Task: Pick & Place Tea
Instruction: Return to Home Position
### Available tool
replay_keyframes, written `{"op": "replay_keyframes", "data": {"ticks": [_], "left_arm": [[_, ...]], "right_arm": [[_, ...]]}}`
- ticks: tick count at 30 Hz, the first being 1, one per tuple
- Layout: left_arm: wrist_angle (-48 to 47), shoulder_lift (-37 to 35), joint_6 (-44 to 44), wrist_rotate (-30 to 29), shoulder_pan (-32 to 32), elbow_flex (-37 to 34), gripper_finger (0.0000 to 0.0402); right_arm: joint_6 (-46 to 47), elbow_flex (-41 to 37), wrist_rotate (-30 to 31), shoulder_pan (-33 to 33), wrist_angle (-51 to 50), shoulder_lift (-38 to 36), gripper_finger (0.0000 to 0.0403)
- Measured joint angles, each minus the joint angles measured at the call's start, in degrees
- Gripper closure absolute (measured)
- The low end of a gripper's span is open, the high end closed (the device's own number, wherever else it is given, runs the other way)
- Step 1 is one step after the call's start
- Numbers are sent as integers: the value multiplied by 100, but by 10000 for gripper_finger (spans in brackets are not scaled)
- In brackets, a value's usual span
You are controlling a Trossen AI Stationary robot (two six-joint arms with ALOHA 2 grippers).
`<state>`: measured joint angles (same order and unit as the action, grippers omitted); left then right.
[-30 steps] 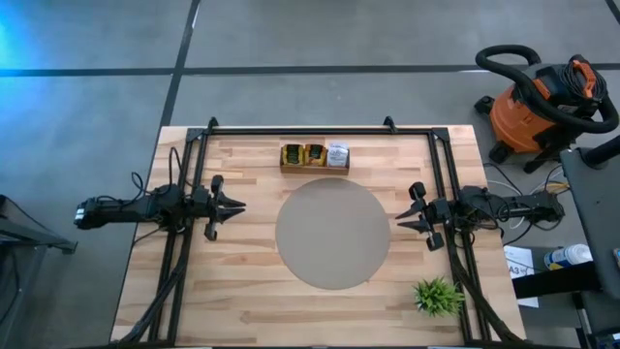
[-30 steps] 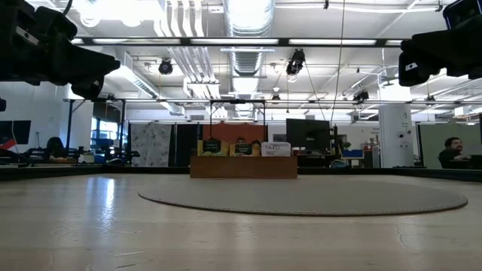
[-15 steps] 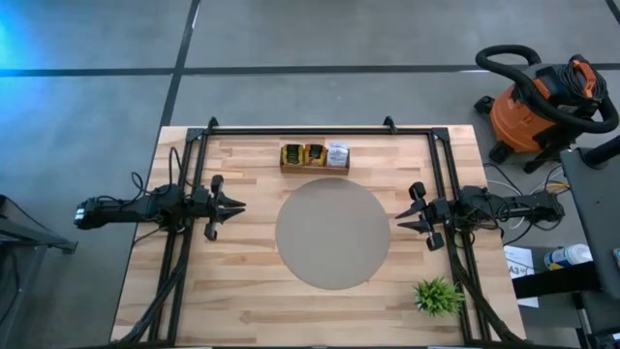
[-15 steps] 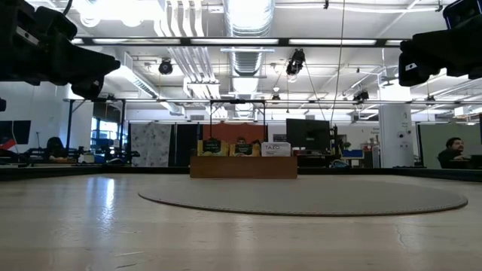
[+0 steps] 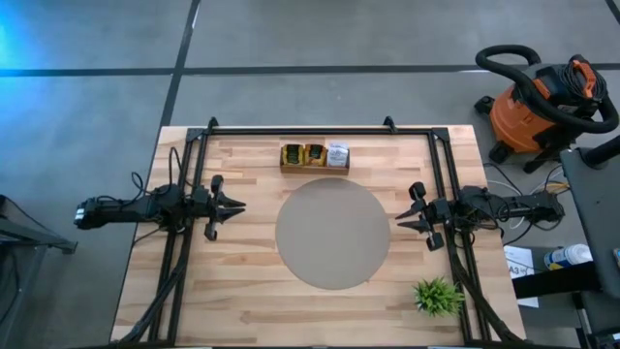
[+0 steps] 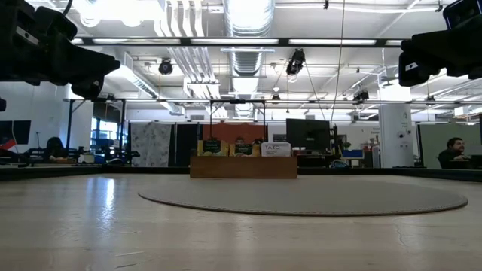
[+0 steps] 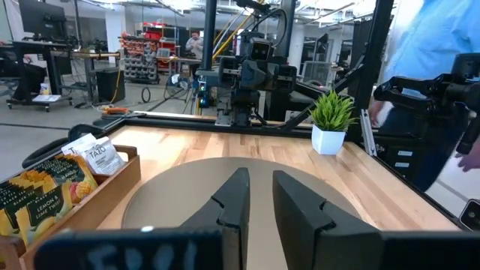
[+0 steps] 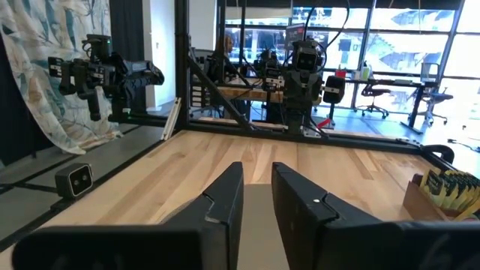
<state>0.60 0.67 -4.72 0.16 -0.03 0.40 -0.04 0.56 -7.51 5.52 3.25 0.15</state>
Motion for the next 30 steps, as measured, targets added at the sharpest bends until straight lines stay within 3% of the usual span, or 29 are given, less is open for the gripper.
{"op": "replay_keyframes", "data": {"ticks": [16, 30], "left_arm": [[0, 1, 0, 0, 2, 0, 347], [0, 2, 0, 2, 2, 2, 347]], "right_arm": [[0, 0, 0, 2, 0, 1, 316], [-1, 0, 0, 2, 0, 3, 335]]}}
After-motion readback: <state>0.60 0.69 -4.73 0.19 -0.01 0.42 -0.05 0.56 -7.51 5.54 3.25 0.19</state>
